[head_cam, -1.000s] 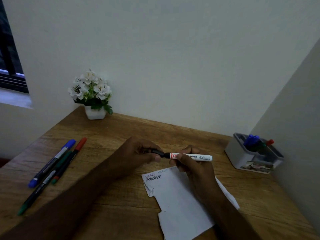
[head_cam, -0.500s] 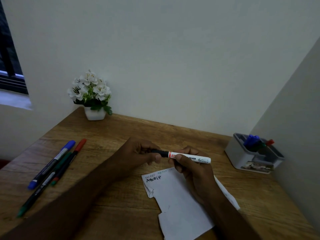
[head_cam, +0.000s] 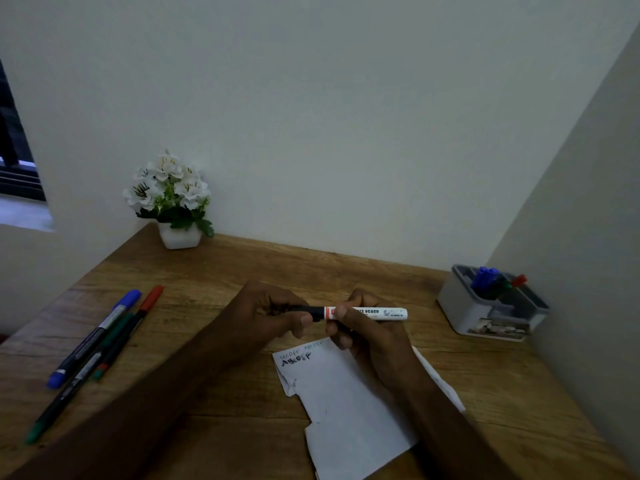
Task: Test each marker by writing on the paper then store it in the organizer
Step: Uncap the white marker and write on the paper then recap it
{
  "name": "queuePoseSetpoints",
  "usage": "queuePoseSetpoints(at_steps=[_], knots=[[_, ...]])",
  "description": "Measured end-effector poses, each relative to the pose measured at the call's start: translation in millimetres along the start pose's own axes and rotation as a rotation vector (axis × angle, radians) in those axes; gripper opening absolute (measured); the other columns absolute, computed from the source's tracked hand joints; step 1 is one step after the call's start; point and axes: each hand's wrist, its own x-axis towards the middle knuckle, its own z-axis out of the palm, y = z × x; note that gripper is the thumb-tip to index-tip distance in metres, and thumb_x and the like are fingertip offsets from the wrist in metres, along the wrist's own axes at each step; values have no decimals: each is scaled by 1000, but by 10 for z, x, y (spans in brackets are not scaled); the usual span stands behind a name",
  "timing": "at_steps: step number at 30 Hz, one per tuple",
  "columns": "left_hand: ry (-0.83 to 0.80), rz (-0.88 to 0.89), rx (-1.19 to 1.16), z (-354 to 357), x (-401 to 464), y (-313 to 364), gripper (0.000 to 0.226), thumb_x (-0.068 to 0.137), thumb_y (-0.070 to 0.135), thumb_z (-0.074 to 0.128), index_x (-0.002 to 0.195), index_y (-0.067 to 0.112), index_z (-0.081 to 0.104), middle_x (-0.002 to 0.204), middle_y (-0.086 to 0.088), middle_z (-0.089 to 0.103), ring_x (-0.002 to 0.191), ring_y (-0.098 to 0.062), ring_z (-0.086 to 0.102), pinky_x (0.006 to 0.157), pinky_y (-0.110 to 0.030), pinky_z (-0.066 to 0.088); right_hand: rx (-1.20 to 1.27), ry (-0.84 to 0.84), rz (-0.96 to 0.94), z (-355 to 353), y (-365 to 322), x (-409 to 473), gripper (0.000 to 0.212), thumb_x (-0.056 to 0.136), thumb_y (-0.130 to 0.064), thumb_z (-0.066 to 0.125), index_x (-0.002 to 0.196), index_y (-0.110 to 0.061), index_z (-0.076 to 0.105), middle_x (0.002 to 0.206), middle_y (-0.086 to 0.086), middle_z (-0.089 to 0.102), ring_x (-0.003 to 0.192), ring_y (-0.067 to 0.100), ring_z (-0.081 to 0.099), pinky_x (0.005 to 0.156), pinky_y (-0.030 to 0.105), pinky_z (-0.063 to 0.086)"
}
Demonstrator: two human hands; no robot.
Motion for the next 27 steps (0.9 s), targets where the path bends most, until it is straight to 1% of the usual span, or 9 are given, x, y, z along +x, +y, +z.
queuePoseSetpoints(at_steps=[5, 8, 10, 13, 15, 17, 21, 24, 27], knots=[[35, -72, -53, 51, -3, 73, 8, 84, 11, 72, 89, 9, 78, 77, -6, 74, 65, -12, 64, 59, -23, 50, -81, 43, 2, 30, 2, -57, 16, 87, -18, 73, 82, -9, 60, 79, 20, 64, 65, 22, 57, 63, 30, 47], [80, -82, -86, 157, 34, 149, 19, 82, 13, 73, 100, 14, 78, 85, -10, 76, 74, -25, 68, 68, -35, 55, -132, 117, -38, 91, 30, -44, 25, 83, -20, 77, 98, -1, 70, 93, 19, 73, 85, 24, 68, 78, 34, 54], [70, -79, -59, 224, 82, 177, 21, 82, 13, 75, 102, 10, 77, 88, -14, 76, 80, -35, 69, 71, -38, 55, -92, 164, -90, 72, -5, -17, 26, 88, -20, 72, 106, 0, 70, 98, 20, 73, 89, 25, 69, 80, 36, 54], [82, -127, -5, 319, 179, 206, 26, 76, 13, 80, 102, 13, 76, 88, -2, 77, 84, -20, 73, 79, -31, 59, -104, 252, -131, -80, -129, 2, 20, 97, -15, 59, 109, -1, 67, 103, 13, 74, 97, 27, 71, 85, 41, 57], [99, -154, 89, 399, 285, 261, 24, 76, 20, 82, 99, 17, 77, 85, 6, 76, 82, -9, 71, 74, -20, 56, -261, 314, -150, -215, -255, -26, 15, 100, -11, 54, 109, -8, 65, 99, 10, 74, 95, 19, 71, 81, 39, 57], [55, -117, 170, 512, 434, 362, 11, 80, 24, 78, 91, 22, 77, 81, 12, 75, 76, -3, 68, 66, -11, 48, -496, 335, -193, -391, -404, -65, 16, 101, -13, 52, 114, -16, 60, 88, 6, 70, 80, 9, 67, 68, 27, 55], [-57, -39, 225, 837, 830, 522, 6, 84, 22, 74, 81, 18, 77, 74, 2, 74, 70, -15, 68, 66, -28, 52, -873, 439, -274, -936, -823, -219, 30, 97, -18, 59, 125, -23, 50, 84, -4, 63, 73, 4, 62, 61, 16, 49], [-114, -1, 262, 1143, 1120, 596, 3, 83, 25, 75, 84, 22, 77, 70, 10, 72, 66, -2, 66, 64, -19, 51, -988, 594, -287, -1373, -1268, -393, 20, 91, -21, 67, 109, -23, 57, 82, -7, 65, 72, -1, 62, 58, 13, 46], [-169, 26, 302, 1401, 1363, 670, 11, 85, 26, 73, 93, 19, 76, 78, 13, 72, 71, 4, 66, 64, -8, 46, -1053, 679, -288, -1746, -1640, -499, 6, 89, -22, 69, 94, -20, 66, 82, -8, 65, 73, -3, 61, 58, 6, 42]])
